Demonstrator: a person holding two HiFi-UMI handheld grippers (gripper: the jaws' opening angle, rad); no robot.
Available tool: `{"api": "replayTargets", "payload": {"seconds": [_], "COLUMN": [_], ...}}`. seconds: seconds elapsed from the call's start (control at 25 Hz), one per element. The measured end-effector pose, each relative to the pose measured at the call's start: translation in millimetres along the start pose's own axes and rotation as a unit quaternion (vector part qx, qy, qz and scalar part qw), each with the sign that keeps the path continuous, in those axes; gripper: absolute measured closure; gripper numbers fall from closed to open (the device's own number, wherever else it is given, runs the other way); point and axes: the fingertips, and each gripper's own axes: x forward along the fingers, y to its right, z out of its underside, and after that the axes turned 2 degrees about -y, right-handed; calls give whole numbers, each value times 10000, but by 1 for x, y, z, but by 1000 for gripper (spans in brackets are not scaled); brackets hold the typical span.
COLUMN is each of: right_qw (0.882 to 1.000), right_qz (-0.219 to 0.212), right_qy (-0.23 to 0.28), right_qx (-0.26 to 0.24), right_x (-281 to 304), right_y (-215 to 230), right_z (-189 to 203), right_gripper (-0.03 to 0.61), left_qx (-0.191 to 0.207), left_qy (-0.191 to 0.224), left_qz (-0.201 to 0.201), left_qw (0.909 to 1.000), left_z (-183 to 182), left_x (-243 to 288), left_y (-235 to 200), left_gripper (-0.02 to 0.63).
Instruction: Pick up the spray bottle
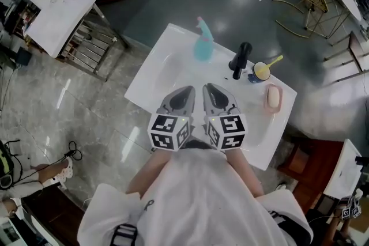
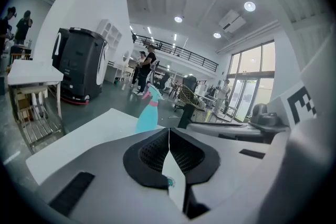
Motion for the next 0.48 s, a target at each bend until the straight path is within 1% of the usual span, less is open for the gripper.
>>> {"api": "replayTargets", "payload": {"seconds": [0.12,0.28,0.32,0.36,0.4,0.48], "right_qw": [10000,9996,9995,9995,9995,9995], "right_qz": [53,-24,-28,-35,-36,19], "right_qy": [64,260,279,277,263,262], "right_qx": [23,126,146,159,168,165], "right_x": [13,28,31,35,40,49], "right_y": [1,1,2,2,3,6], "right_z": [-8,-21,-23,-25,-26,-30], "right_gripper": [551,548,531,461,408,394], "left_qx": [1,-26,-27,-21,-14,-3], "left_qy": [36,67,61,57,56,55], "left_qz": [0,-67,-75,-75,-70,-47], "left_qw": [10000,10000,9999,10000,10000,10000], "left_z": [-10,-23,-27,-30,-34,-40], "left_x": [5,16,18,20,23,28], "left_y": [-15,-39,-44,-48,-52,-59], "left_gripper": [588,588,587,588,588,588]}}
